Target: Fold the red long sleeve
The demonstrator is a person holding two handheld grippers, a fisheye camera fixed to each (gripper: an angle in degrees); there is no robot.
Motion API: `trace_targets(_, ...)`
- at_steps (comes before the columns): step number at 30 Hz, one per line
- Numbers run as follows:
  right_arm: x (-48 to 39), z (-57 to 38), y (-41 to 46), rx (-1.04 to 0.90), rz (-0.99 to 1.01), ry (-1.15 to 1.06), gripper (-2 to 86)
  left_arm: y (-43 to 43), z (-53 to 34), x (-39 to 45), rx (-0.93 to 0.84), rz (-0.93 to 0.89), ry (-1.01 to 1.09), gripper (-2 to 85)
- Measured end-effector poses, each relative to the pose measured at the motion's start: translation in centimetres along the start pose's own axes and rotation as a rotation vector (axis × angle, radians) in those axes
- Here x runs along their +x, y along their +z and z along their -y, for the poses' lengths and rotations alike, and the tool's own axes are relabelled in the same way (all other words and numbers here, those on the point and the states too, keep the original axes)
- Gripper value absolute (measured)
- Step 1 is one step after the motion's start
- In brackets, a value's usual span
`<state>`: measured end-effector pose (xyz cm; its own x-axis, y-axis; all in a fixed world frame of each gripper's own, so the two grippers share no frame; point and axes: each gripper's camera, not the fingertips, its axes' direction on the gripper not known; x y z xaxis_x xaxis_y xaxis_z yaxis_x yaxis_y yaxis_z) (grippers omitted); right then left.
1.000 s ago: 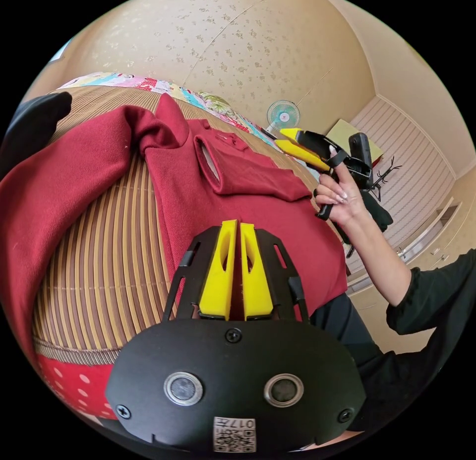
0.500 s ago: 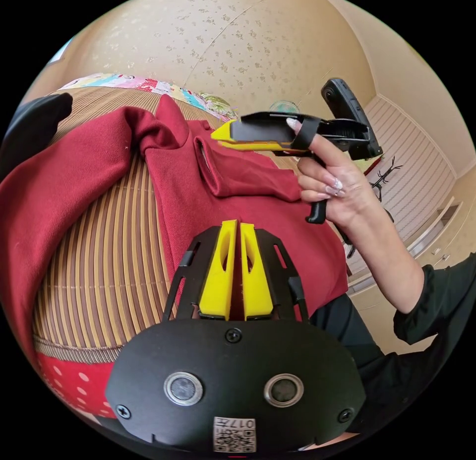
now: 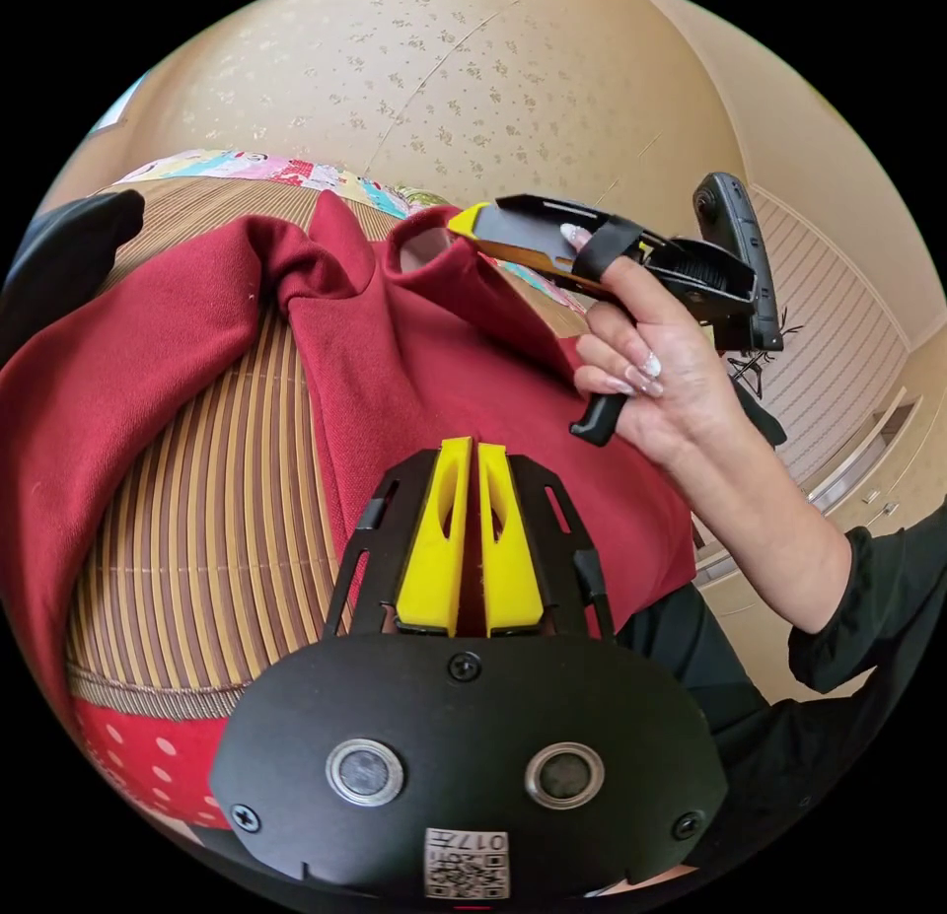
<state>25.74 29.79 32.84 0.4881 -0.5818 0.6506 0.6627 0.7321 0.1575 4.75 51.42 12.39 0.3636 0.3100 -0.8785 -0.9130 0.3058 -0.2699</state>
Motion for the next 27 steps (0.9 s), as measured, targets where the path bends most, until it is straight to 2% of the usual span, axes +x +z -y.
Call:
trace_targets(1,0.7,0.6,0.4,-0.034,0.062,-0.024,5.3,0.0,0.0,0.1,0.0,0.0,0.0,-0.1)
trace_targets(4,1.8,2.3,3.9,-0.374,0.203,-0.073,7.6,-0.1,0.1,0.3,0.001,-0.002,-0.001,-0.1)
trace_targets(6,1.4,2.1,1.9,-0.307,0.236,-0.143,8.5,-0.1,0.1,0.5,0.002,-0.001,0.001,-0.2)
trace_targets(8,-1.3,2.0,-1.8,-0.175,0.265,-0.359,9.3,-0.1,0.2,0.7,0.003,0.001,0.003,-0.2)
trace_targets(10,-4.3,1.8,-3.2,-0.164,0.345,-0.584,9.3,-0.1,0.2,0.9,0.003,0.003,0.004,-0.2)
trace_targets(13,-8.8,1.8,-1.4,-0.381,0.478,-0.866,8.0,-0.3,0.1,0.8,0.018,-0.015,-0.007,-0.2)
trace_targets(16,-10.2,2.8,0.2,-0.424,0.484,-0.96,8.8,-0.5,0.0,0.4,0.01,-0.013,-0.003,-0.2)
trace_targets(20,-10.7,5.2,2.3,-0.647,0.59,-1.078,9.7,-0.9,-0.2,-0.1,0.011,-0.014,-0.002,-0.3)
trace_targets(22,-11.0,5.7,2.5,-0.665,0.523,-1.139,9.8,-1.1,-0.2,-0.3,0.012,-0.011,0.0,-0.3)
trace_targets(25,-12.1,5.5,3.8,-0.796,0.525,-1.243,8.5,-1.3,-0.4,-0.4,0.013,0.006,0.008,-0.3)
trace_targets(27,-12.8,5.2,4.8,-0.795,0.447,-1.273,6.3,-1.4,-0.5,-0.6,0.013,0.004,0.008,-0.3)
